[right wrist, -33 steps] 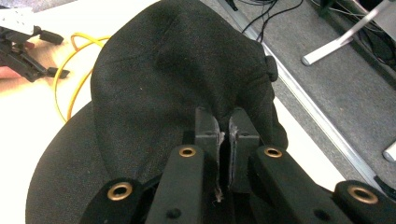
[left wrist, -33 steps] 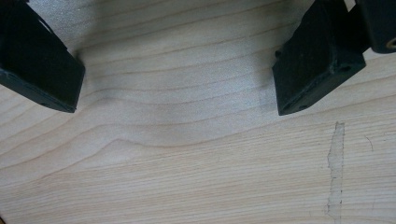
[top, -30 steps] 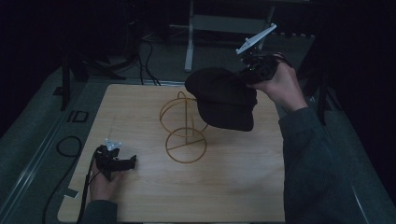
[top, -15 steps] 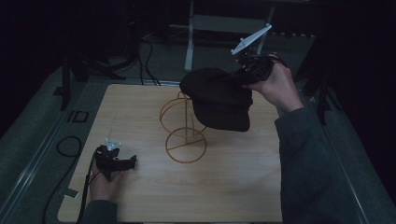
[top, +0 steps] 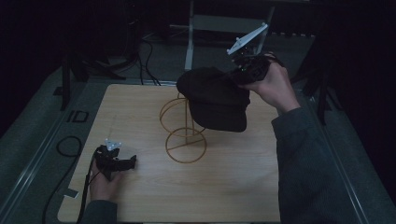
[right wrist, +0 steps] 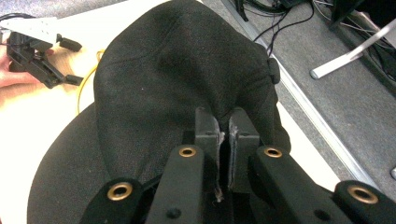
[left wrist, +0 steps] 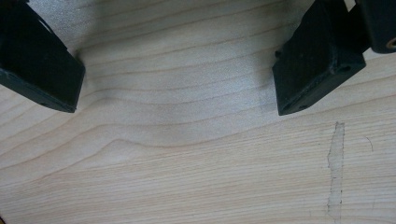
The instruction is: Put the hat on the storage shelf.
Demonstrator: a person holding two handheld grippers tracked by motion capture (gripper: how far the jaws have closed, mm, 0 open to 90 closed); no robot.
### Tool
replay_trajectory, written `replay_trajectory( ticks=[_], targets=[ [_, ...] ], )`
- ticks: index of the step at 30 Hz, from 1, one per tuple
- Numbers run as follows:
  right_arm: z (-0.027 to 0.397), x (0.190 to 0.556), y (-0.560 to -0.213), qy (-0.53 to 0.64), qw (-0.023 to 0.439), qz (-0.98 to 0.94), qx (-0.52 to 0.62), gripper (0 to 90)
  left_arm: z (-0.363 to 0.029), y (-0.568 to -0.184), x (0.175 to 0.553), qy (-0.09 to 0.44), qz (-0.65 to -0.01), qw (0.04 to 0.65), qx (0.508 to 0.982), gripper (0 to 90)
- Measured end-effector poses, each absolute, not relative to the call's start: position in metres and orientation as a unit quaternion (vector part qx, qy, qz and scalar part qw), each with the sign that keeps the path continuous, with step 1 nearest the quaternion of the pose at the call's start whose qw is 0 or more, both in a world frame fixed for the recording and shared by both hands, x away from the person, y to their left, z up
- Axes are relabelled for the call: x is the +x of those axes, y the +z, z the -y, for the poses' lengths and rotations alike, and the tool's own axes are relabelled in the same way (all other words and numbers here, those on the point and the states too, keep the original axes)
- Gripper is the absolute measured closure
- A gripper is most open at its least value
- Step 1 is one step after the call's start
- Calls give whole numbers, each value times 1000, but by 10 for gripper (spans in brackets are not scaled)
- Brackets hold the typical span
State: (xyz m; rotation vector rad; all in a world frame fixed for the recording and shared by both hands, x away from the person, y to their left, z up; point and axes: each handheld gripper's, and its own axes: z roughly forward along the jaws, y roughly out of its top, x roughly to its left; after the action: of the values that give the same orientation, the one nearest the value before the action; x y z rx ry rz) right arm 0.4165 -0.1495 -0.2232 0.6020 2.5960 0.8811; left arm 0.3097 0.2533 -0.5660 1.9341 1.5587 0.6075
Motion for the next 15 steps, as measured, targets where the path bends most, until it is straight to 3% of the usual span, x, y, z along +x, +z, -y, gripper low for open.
replay_trajectory(
  ticks=[15],
  targets=[
    [133, 414, -228, 313, 160, -916, 195, 851, -253, -566, 310, 228, -584, 288, 724, 18]
  ],
)
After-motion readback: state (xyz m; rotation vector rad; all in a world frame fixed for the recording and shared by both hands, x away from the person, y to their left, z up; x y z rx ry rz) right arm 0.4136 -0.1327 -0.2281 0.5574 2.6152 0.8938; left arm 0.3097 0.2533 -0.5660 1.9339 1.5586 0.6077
